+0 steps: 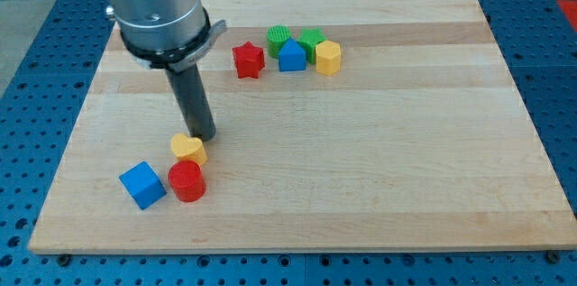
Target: Move the yellow blocks into the red circle
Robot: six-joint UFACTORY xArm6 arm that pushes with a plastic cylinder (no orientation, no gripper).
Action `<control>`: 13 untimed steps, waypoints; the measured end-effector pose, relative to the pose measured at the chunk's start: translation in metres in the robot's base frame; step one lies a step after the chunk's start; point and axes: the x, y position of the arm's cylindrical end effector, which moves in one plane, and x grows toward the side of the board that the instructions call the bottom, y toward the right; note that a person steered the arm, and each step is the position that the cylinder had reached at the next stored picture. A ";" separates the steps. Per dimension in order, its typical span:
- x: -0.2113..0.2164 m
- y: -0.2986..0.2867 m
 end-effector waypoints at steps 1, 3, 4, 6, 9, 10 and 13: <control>-0.022 0.055; -0.062 0.191; -0.099 0.228; -0.145 0.195; -0.089 0.129; -0.068 0.109; -0.005 0.047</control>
